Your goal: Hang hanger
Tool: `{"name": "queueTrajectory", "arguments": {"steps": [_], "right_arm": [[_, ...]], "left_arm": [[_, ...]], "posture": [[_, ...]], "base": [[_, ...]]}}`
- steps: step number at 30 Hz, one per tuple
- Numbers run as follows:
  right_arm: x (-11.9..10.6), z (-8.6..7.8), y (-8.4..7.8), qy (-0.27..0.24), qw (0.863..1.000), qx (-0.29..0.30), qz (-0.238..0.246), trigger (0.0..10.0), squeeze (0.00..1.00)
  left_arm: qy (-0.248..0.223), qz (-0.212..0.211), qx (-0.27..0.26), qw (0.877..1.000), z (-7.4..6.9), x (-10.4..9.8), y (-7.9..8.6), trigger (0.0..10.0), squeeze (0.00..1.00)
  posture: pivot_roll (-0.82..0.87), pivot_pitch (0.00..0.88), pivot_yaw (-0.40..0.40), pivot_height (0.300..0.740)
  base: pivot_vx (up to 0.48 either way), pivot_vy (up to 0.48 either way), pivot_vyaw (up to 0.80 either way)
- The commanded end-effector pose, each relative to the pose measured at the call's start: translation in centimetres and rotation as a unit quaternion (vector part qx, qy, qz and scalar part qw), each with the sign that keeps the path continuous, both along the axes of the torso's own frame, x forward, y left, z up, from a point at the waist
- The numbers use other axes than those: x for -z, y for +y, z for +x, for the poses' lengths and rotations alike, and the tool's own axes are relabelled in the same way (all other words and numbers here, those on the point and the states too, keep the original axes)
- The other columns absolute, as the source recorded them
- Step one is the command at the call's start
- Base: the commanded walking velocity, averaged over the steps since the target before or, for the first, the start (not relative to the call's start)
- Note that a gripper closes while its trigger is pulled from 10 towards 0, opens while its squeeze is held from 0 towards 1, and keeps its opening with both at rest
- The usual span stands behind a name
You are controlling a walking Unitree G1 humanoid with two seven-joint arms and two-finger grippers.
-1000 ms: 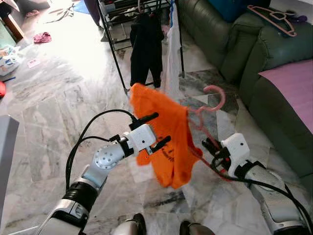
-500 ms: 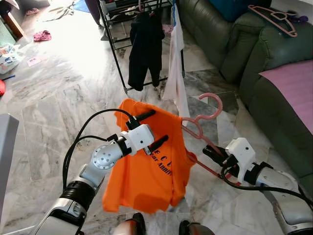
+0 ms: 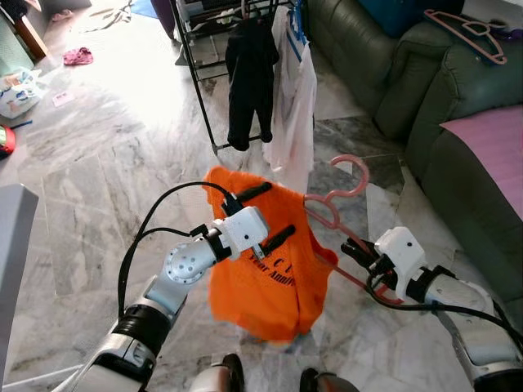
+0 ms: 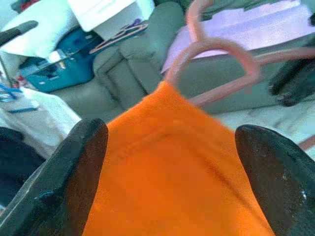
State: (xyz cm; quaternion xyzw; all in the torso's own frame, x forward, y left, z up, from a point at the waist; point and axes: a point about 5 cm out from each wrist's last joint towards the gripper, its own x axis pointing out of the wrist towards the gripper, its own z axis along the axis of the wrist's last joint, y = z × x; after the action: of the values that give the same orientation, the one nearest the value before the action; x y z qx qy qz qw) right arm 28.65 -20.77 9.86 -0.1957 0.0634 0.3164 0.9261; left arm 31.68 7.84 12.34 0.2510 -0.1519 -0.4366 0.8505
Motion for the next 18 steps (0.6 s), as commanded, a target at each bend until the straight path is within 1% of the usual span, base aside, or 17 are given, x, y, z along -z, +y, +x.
{"name": "queueTrajectory", "arguments": {"steps": [1, 2, 3, 4, 8, 10, 12, 13, 14, 15, 16, 17, 18], "right_arm": [[-0.8, 0.4, 0.5, -0.029, 1.0, -0.01, -0.007, 10.0, 0.0], [-1.0, 0.7, 0.7, -0.039, 0.999, -0.013, -0.017, 10.0, 0.0], [-1.1, 0.9, 0.7, -0.044, 0.999, -0.015, -0.021, 10.0, 0.0], [-1.1, 0.9, 0.7, -0.044, 0.999, -0.015, -0.021, 10.0, 0.0], [-1.0, 1.1, 0.7, -0.047, 0.998, -0.024, -0.037, 10.0, 0.0], [-0.8, 1.0, 0.8, -0.044, 0.997, -0.037, -0.048, 10.0, 0.0], [-0.5, 0.8, 0.7, -0.04, 0.996, -0.047, -0.06, 10.0, 0.0], [-0.4, 0.8, 0.7, -0.039, 0.996, -0.05, -0.063, 10.0, 0.0], [-0.4, 0.7, 0.6, -0.037, 0.996, -0.053, -0.067, 10.0, 0.0], [-0.2, 0.7, 0.4, -0.036, 0.995, -0.053, -0.073, 10.0, 0.0], [-0.2, 0.6, 0.2, -0.034, 0.995, -0.052, -0.076, 10.0, 0.0], [-0.1, 0.6, 0.1, -0.033, 0.995, -0.05, -0.078, 10.0, 0.0], [0.0, 0.7, -0.1, -0.034, 0.995, -0.048, -0.084, 10.0, 0.0]], "left_arm": [[0.026, 0.011, 0.019, 0.999, -0.6, 0.9, 0.0, 10.0, 1.0], [0.039, -0.002, 0.022, 0.999, -0.8, 0.9, -0.3, 10.0, 1.0], [0.042, -0.011, 0.021, 0.999, -0.8, 0.8, -0.4, 10.0, 1.0], [0.042, -0.011, 0.021, 0.999, -0.8, 0.8, -0.4, 10.0, 1.0], [0.032, -0.036, 0.008, 0.999, -0.3, -0.4, -0.5, 10.0, 1.0], [0.003, -0.027, 0.006, 1.0, 0.0, -1.3, -0.4, 10.0, 1.0], [-0.026, -0.007, 0.01, 1.0, 0.5, -2.3, 0.0, 10.0, 1.0], [-0.031, -0.002, 0.011, 0.999, 0.6, -2.5, 0.1, 10.0, 1.0], [-0.039, 0.004, 0.013, 0.999, 0.7, -2.7, 0.2, 10.0, 0.87], [-0.048, 0.01, 0.016, 0.999, 0.8, -3.2, 0.4, 10.0, 0.52], [-0.052, 0.015, 0.018, 0.998, 1.0, -3.5, 0.5, 10.0, 0.34], [-0.055, 0.02, 0.023, 0.998, 1.0, -3.8, 0.6, 10.0, 0.3], [-0.06, 0.03, 0.03, 0.997, 1.1, -4.2, 0.7, 10.0, 0.3]], "posture": [[-0.03, 0.227, 0.077, 0.74], [-0.03, 0.228, 0.076, 0.74], [-0.03, 0.228, 0.076, 0.74], [-0.03, 0.228, 0.076, 0.74], [-0.03, 0.225, 0.074, 0.74], [-0.03, 0.223, 0.074, 0.74], [-0.02, 0.22, 0.074, 0.74], [-0.02, 0.22, 0.074, 0.74], [-0.02, 0.22, 0.074, 0.74], [-0.03, 0.22, 0.074, 0.74], [-0.03, 0.22, 0.075, 0.74], [-0.03, 0.219, 0.075, 0.74], [-0.03, 0.22, 0.077, 0.74]], "base": [[0.0, 0.0, 0.0], [0.0, 0.0, 0.0], [0.0, 0.0, 0.0], [0.0, 0.0, 0.0], [0.0, 0.0, 0.0], [0.0, 0.0, 0.0], [0.0, 0.0, 0.0], [0.0, 0.0, 0.0], [0.0, 0.0, 0.0], [0.0, 0.0, 0.0], [0.0, 0.0, 0.0], [0.0, 0.0, 0.0], [0.0, 0.0, 0.0]]}}
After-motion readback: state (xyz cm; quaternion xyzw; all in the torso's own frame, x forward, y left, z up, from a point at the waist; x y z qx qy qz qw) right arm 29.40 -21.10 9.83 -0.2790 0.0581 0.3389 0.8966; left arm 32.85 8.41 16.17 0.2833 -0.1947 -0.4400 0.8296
